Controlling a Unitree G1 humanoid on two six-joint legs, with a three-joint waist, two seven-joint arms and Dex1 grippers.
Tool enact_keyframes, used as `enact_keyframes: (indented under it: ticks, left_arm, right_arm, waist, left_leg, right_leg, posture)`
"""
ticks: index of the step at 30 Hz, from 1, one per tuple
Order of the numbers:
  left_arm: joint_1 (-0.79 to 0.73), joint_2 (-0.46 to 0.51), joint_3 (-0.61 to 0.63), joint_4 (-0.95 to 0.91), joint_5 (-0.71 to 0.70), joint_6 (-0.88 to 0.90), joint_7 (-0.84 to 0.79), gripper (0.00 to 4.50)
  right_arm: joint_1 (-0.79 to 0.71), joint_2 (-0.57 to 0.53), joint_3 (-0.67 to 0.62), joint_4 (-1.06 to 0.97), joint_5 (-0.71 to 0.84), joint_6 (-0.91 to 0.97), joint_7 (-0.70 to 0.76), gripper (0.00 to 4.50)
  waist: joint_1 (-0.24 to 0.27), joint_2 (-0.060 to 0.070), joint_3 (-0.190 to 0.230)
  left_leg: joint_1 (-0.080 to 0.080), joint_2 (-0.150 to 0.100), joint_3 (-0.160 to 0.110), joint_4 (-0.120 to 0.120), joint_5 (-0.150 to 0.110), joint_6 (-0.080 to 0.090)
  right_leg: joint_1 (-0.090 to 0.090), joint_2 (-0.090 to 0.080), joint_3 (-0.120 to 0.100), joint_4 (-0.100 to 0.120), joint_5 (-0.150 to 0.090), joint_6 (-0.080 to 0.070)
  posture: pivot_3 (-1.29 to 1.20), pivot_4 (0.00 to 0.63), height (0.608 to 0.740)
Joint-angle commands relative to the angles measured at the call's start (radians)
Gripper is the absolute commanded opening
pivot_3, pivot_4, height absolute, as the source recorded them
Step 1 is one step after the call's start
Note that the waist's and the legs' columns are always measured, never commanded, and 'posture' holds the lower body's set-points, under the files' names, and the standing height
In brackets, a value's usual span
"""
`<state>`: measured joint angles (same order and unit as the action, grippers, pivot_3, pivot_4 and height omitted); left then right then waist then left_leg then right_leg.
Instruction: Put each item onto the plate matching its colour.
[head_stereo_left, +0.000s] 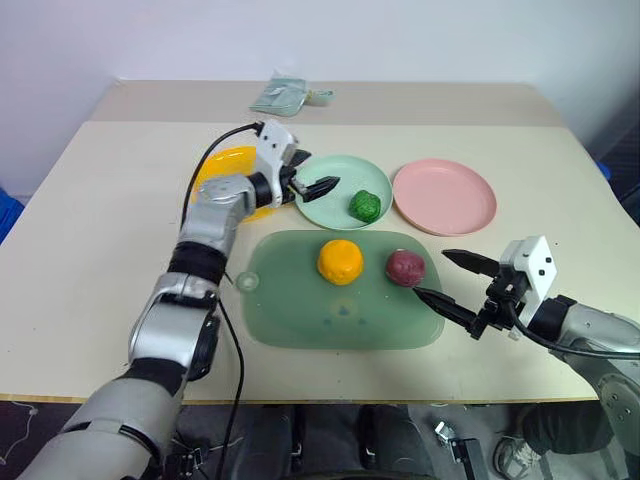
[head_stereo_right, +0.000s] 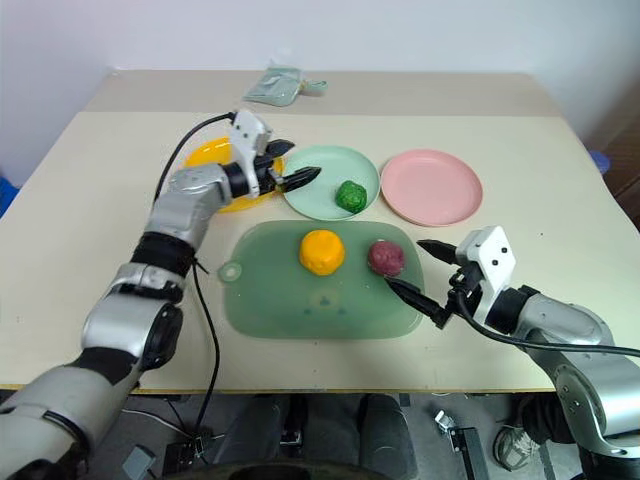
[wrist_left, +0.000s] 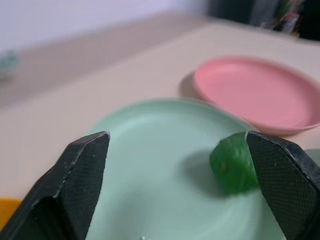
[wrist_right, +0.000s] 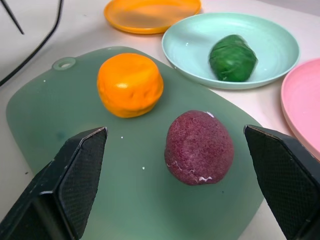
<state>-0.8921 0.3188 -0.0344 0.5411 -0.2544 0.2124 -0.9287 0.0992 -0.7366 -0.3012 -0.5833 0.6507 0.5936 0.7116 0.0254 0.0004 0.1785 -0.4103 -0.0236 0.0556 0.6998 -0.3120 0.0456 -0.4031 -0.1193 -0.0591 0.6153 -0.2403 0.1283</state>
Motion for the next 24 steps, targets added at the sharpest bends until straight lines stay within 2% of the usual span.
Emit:
enact_keyframes:
  ticks: [1, 5, 9, 13, 16, 18, 21, 24]
  left_arm:
    - [0.122, 0.085, -0.056, -0.329, -0.121, 0.120, -0.223, 4.48]
    - [0.192, 0.160, -0.164, -0.472, -0.083, 0.187, -0.296, 4.48]
    - [0.197, 0.179, -0.269, -0.464, 0.024, 0.160, -0.286, 4.48]
    - [0.176, 0.174, -0.316, -0.404, 0.100, 0.133, -0.262, 4.48]
    - [0.163, 0.156, -0.309, -0.370, 0.113, 0.121, -0.238, 3.63]
    - [0.162, 0.152, -0.303, -0.363, 0.118, 0.107, -0.232, 2.70]
    - [0.161, 0.151, -0.260, -0.365, 0.086, 0.118, -0.219, 2.70]
    - [0.151, 0.142, -0.162, -0.348, 0.026, 0.130, -0.168, 2.70]
  right_arm:
    - [-0.012, -0.008, -0.026, -0.003, 0.003, -0.023, 0.011, 4.50]
    - [-0.038, -0.012, -0.009, 0.021, -0.004, -0.029, 0.028, 4.50]
    - [-0.061, -0.005, 0.007, 0.032, -0.012, -0.031, 0.031, 4.50]
    - [-0.061, 0.001, 0.009, 0.029, -0.017, -0.033, 0.030, 4.50]
    - [-0.050, 0.005, 0.003, 0.019, -0.017, -0.036, 0.027, 4.50]
    - [-0.042, 0.008, 0.002, 0.013, -0.017, -0.038, 0.025, 4.50]
    - [-0.038, 0.011, 0.003, 0.011, -0.017, -0.041, 0.021, 4.50]
    - [-0.041, 0.012, 0.005, 0.015, -0.017, -0.043, 0.020, 4.50]
  waist:
    - [-0.006, 0.000, 0.000]
    - [0.005, 0.000, 0.000]
    - [0.013, 0.001, 0.000]
    - [0.014, 0.001, 0.000]
    - [0.014, 0.001, 0.000]
    - [0.014, 0.001, 0.000]
    - [0.013, 0.001, 0.000]
    - [0.012, 0.001, 0.000]
  left_leg:
    - [0.000, 0.000, 0.000, 0.000, 0.000, 0.000]
    - [0.001, 0.000, -0.002, 0.002, 0.001, -0.001]
    - [0.003, -0.001, -0.003, 0.002, 0.000, -0.001]
    - [0.002, -0.001, -0.003, 0.002, 0.000, 0.000]
    - [0.002, -0.001, -0.003, 0.002, 0.000, 0.000]
    - [0.002, -0.001, -0.003, 0.002, 0.000, 0.000]
    - [0.002, -0.001, -0.003, 0.002, 0.000, 0.000]
    - [0.002, 0.000, -0.003, 0.002, 0.000, 0.000]
  right_leg:
    - [0.000, 0.000, 0.000, 0.000, 0.000, 0.000]
    - [0.002, 0.000, 0.000, -0.001, 0.000, 0.000]
    - [0.005, 0.000, 0.000, -0.001, 0.000, 0.000]
    - [0.004, 0.001, 0.000, -0.001, 0.000, 0.000]
    - [0.004, 0.000, 0.000, -0.001, 0.000, 0.000]
    - [0.004, 0.000, 0.000, -0.001, 0.000, 0.000]
    - [0.004, 0.000, 0.000, -0.001, 0.000, 0.000]
    - [0.004, 0.001, 0.000, 0.000, 0.000, 0.000]
  posture:
    - [0.00, 0.150, 0.740]
    - [0.00, 0.150, 0.740]
    - [0.00, 0.150, 0.740]
    - [0.00, 0.150, 0.740]
    - [0.00, 0.150, 0.740]
    - [0.00, 0.150, 0.740]
    - [0.00, 0.150, 0.740]
    - [0.00, 0.150, 0.740]
